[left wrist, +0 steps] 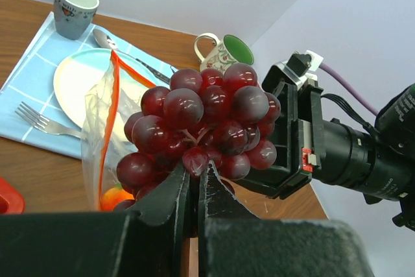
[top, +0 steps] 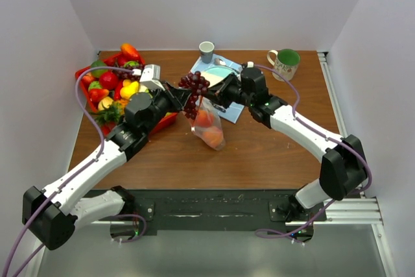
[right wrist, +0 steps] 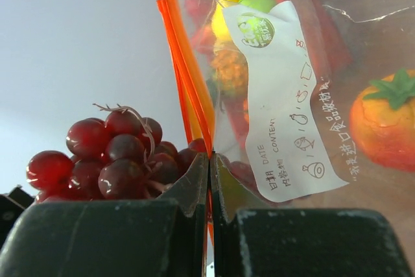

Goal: Place the food in the zip-top bag and seal the zipper
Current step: Place the fake fruit in the zipper food storage bag.

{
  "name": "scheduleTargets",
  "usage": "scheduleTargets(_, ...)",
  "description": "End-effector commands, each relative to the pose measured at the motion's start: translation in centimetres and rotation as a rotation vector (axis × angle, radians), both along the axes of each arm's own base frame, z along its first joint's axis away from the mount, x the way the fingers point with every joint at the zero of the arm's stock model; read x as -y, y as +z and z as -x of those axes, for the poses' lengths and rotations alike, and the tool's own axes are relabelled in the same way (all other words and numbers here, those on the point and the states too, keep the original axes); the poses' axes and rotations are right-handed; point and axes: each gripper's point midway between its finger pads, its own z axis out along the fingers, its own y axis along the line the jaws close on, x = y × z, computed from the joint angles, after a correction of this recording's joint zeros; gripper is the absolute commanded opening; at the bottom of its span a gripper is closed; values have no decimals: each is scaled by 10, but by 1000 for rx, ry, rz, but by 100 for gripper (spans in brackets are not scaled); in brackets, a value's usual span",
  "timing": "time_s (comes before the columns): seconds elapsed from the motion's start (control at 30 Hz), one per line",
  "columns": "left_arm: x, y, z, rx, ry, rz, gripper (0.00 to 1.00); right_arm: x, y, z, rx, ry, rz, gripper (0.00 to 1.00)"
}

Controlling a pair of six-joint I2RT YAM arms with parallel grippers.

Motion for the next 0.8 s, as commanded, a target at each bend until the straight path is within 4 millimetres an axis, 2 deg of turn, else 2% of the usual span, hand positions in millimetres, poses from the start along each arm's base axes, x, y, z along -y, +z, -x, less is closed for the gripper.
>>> scheduleTargets(0.0, -6, 37, 1, 115, 29, 61, 0, -1, 50, 6, 75, 24, -135, 0)
scheduleTargets(0.17, -3, 26, 3, 124, 7, 50, 0, -3, 62, 5, 94, 27, -176, 0)
scheduleTargets(0.33, 5, 30, 2, 137, -28, 56, 0, -5, 56, 5, 84, 36, -183, 0)
scheduleTargets(0.43, 9, 23, 1, 124, -41, 42, 3, -7, 54, 7, 74, 44, -198, 0)
scheduleTargets(0.53, 8, 12, -1, 102, -32, 16, 10, -7, 55, 6, 77, 42, -198, 0)
scheduleTargets(0.63, 4, 4, -1, 87, -15, -15, 27, -7, 55, 5, 76, 45, -198, 0)
scheduleTargets(0.67, 2, 4, -1, 86, -10, -23, 39, -7, 54, 5, 77, 43, -198, 0)
scheduleTargets(0.77, -3, 3, 0, 89, 4, -47, 48, -9, 57, 5, 81, 49, -207, 0)
